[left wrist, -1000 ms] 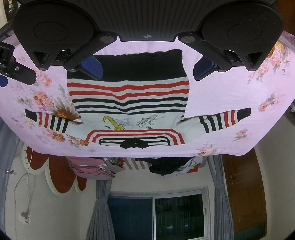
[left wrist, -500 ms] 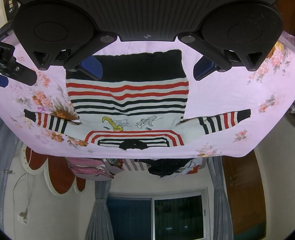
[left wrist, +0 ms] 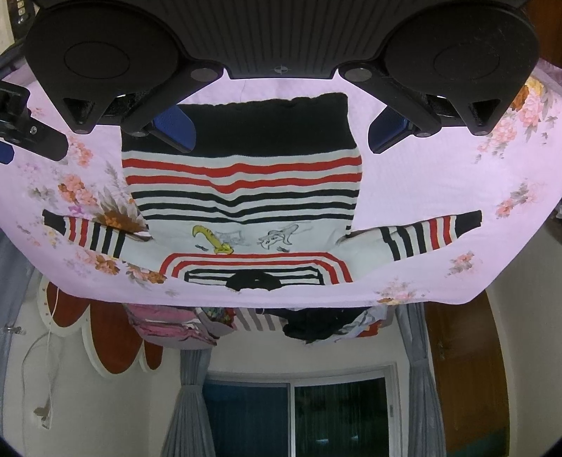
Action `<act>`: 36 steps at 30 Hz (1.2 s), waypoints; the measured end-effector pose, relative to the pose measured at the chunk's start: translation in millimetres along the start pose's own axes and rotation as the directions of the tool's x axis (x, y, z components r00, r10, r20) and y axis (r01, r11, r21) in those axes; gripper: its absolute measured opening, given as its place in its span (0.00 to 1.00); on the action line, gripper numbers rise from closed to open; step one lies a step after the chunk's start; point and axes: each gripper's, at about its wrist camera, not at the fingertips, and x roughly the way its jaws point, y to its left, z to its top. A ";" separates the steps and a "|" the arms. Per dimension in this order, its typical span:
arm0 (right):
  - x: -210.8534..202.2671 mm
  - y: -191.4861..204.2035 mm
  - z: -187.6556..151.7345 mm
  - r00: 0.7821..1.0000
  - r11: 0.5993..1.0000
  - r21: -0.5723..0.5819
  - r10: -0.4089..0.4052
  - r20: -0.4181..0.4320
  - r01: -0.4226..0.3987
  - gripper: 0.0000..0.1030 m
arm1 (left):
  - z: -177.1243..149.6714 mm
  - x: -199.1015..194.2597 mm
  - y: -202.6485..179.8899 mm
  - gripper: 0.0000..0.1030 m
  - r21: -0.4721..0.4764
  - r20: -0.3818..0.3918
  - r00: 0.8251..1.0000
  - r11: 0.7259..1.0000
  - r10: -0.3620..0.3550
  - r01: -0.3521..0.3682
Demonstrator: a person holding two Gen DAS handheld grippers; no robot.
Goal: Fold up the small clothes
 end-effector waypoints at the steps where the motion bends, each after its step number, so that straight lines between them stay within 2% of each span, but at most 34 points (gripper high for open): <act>1: 1.0 -0.7 0.2 1.000 1.000 -0.001 -0.005 -0.001 0.005 1.00 | 0.9 2.5 0.3 1.00 0.001 -0.004 1.000 1.000 0.000 0.000; 16: 37.7 -13.1 8.4 0.996 0.996 0.033 -0.084 -0.038 0.085 1.00 | 23.6 44.9 3.4 1.00 0.028 -0.043 0.999 1.000 -0.006 0.007; 26: 85.4 -9.5 24.3 0.987 0.987 0.066 -0.145 -0.071 0.150 1.00 | 55.5 98.3 10.6 1.00 0.051 -0.068 0.997 0.997 -0.047 0.050; 36: 141.8 2.9 46.7 0.966 0.961 0.114 -0.243 -0.090 0.252 1.00 | 94.5 166.8 28.4 1.00 0.108 -0.090 0.992 0.990 -0.086 0.095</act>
